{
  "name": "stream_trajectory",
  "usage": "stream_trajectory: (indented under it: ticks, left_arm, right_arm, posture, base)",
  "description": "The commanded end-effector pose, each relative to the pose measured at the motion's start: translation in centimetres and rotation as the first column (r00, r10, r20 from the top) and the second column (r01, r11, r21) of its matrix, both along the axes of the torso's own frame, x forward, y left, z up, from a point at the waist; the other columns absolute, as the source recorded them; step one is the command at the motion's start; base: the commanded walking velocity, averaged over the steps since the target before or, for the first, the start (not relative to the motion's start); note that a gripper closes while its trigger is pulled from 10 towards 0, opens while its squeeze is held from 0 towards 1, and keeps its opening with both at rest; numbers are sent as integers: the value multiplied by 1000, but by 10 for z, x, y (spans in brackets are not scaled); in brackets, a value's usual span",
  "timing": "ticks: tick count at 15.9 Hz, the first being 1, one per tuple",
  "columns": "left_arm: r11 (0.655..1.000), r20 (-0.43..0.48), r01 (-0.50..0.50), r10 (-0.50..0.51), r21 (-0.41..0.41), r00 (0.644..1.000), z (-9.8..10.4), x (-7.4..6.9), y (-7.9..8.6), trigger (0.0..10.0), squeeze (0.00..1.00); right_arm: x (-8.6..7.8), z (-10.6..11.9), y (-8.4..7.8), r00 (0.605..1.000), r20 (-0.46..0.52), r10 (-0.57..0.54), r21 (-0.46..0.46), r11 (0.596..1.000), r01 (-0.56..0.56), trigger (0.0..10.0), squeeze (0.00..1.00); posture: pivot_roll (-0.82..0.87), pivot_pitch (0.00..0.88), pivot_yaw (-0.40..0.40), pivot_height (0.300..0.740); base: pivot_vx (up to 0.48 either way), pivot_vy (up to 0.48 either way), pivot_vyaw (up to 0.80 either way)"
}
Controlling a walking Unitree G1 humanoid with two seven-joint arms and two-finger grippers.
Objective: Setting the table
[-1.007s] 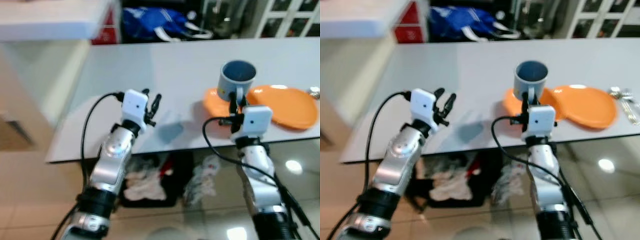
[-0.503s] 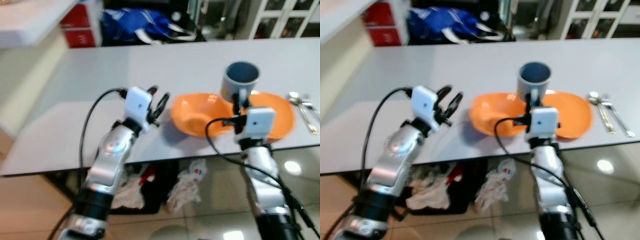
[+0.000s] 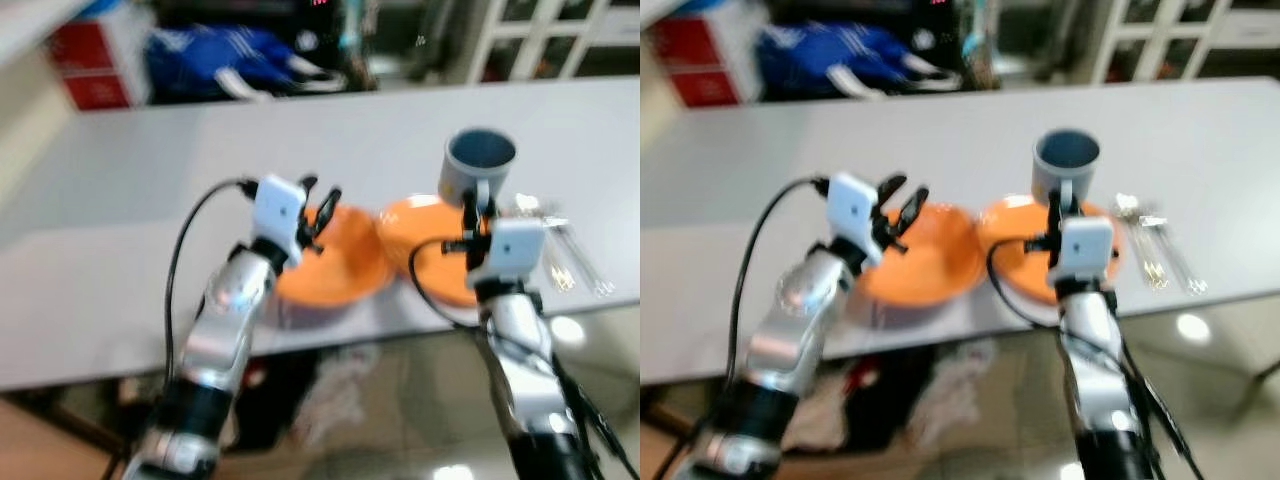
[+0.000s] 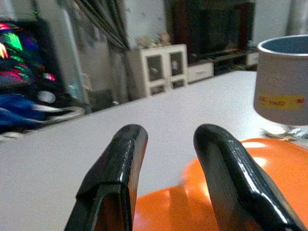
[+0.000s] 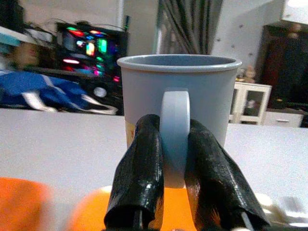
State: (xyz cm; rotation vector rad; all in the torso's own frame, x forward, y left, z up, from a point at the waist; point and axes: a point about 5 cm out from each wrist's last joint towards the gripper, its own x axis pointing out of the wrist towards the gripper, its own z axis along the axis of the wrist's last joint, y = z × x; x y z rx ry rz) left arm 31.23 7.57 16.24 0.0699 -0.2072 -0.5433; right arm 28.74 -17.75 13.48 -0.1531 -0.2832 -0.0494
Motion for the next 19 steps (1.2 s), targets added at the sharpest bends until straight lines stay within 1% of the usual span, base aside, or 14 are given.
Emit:
stream_trajectory:
  ticks: [1, 5, 7, 8, 9, 10, 11, 12, 14, 16, 17, 18, 19]
  left_arm:
    - [1000, 21, 4, -4, 8, 1000, 6, 1, 1, 10000, 0]
    - [1000, 22, 6, -7, 13, 1000, 5, 0, 1, 10000, 0]
    - [1000, 25, 8, -9, 16, 1000, 5, 0, 0, 10000, 0]
    - [1000, 25, 8, -9, 18, 1000, 5, 0, 0, 10000, 0]
    - [1000, 25, 8, -9, 18, 1000, 5, 0, 0, 10000, 0]
    - [1000, 27, 2, -2, 9, 1000, 6, 0, 0, 10000, 0]
    - [1000, 30, -6, 6, 2, 1000, 7, 0, 1, 10000, 0]
    - [1000, 32, -7, 7, -2, 999, 8, 0, 1, 10000, 0]
    - [1000, 37, -4, 4, -4, 999, 10, -1, 0, 10000, 0]
    - [1000, 45, 5, -5, -2, 999, 13, -5, -1, 10000, 0]
    - [1000, 48, 14, -14, 5, 999, 15, -8, 0, 10000, 0]
    - [1000, 51, 14, -15, 10, 999, 16, -10, 1, 10000, 0]
    - [1000, 53, -2, 1, 28, 999, 19, -13, 10, 10000, 0]
  right_arm:
    - [1, 6, 1, 1000, 22, 2, 6, 1000, -2, 0, 0]
    - [0, 4, 2, 1000, 12, 10, 7, 1000, -10, 0, 0]
    - [-1, 3, 9, 996, 3, 85, 5, 996, -85, 0, 0]
    - [0, 0, 10, 997, -19, 70, -6, 998, -70, 0, 0]
    - [0, 0, 10, 997, -19, 70, -6, 998, -70, 0, 0]
    - [3, -1, 7, 999, -36, 34, -16, 999, -35, 10000, 0]
    - [5, 2, 7, 998, -41, 47, 0, 999, -47, 10000, 0]
    - [7, 5, 7, 998, -37, 48, -17, 999, -49, 10000, 0]
    - [14, 11, 4, 998, -43, 39, -14, 999, -40, 10000, 0]
    - [26, 15, -4, 998, -59, 15, 18, 1000, -14, 10000, 0]
    - [36, 17, -11, 997, -70, -17, 19, 1000, 18, 10000, 0]
    - [40, 18, -13, 997, -75, -26, 18, 999, 27, 10000, 0]
    - [49, 20, -16, 996, -83, -37, 25, 999, 39, 10000, 0]
  posture:
    - [-4, 0, 38, 740]
    - [-1, 0, 39, 740]
    - [-2, 0, 39, 740]
    - [-2, 0, 37, 740]
    - [-2, 0, 37, 740]
    - [-1, 0, 35, 740]
    - [1, 0, 34, 740]
    - [2, 0, 34, 740]
    - [8, 0, 31, 740]
    - [26, 0, 30, 740]
    - [40, 0, 27, 740]
    - [57, 0, 25, 740]
    - [93, 0, 19, 740]
  base:
    - [322, -352, 0]
    - [327, -348, 0]
    - [326, -349, 0]
    - [330, -345, 0]
    - [330, -345, 0]
    - [334, -341, 0]
    - [394, 0, 0]
    - [0, 0, 0]
    - [0, 0, 0]
    - [0, 0, 0]
    - [0, 0, 0]
    - [0, 0, 0]
    - [0, 0, 0]
